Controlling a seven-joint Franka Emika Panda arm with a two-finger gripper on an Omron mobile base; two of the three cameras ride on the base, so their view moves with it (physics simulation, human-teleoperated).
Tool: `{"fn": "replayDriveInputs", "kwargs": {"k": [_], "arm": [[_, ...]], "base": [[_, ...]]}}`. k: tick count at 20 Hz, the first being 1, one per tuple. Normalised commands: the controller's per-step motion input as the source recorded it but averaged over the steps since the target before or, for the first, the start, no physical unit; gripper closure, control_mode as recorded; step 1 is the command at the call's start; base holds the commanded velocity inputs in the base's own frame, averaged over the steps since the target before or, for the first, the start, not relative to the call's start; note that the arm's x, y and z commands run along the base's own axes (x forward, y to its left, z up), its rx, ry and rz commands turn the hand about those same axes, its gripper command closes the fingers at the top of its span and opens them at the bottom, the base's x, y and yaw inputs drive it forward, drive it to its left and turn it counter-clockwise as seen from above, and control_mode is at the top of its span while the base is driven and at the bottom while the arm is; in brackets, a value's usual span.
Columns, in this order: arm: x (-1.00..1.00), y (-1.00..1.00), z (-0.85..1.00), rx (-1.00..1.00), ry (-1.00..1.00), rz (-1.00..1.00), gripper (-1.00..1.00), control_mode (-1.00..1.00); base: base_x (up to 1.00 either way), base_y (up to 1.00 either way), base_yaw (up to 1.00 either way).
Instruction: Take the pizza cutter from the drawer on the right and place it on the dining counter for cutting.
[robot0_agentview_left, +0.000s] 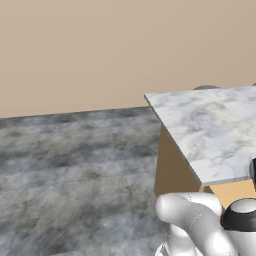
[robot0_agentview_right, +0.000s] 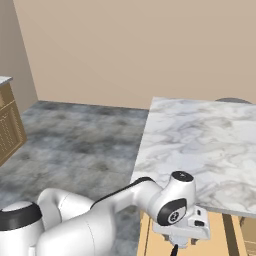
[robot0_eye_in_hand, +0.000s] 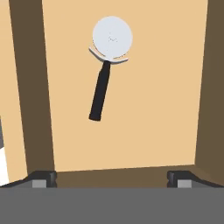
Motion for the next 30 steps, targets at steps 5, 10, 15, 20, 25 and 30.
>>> {"fn": "replayDriveInputs", "kwargs": {"k": [5,10,15,20,25,30], "arm": [[0.03,-0.06,-0.10,0.14,0.00,0.04,-1.00,-1.00],[0.31,0.00,-0.35,0.00,0.00,0.07,-1.00,-1.00],[0.21,0.00,-0.31,0.00,0.00,0.06,-1.00,-1.00],[0.11,0.00,-0.18,0.02,0.00,0.04,-1.00,-1.00],[0.02,0.00,-0.10,0.04,0.00,0.02,-1.00,-1.00],[0.09,0.00,-0.05,0.02,0.01,0.01,-1.00,-1.00]], "base": [[0.00,0.00,0.00],[0.00,0.00,0.00],[0.00,0.00,0.00],[0.00,0.00,0.00],[0.00,0.00,0.00],[0.00,0.00,0.00]]}}
